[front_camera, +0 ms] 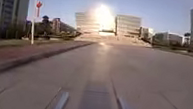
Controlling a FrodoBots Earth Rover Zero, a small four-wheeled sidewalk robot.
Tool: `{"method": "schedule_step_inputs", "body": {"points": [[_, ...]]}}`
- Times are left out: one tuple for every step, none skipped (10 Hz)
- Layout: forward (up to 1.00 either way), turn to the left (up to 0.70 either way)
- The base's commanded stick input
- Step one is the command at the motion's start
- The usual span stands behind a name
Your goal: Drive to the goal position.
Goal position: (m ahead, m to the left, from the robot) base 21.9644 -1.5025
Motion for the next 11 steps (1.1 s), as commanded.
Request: {"method": "schedule_step_inputs", "body": {"points": [[0.7, -0.04], [0.7, -0.13], [0.7, -0.14], [0.7, -0.14], [0.7, -0.14], [0.7, -0.13], [0.7, -0.05], [0.7, 0.0], [0.7, 0.0], [0.7, 0.0], [0.7, 0.0]]}}
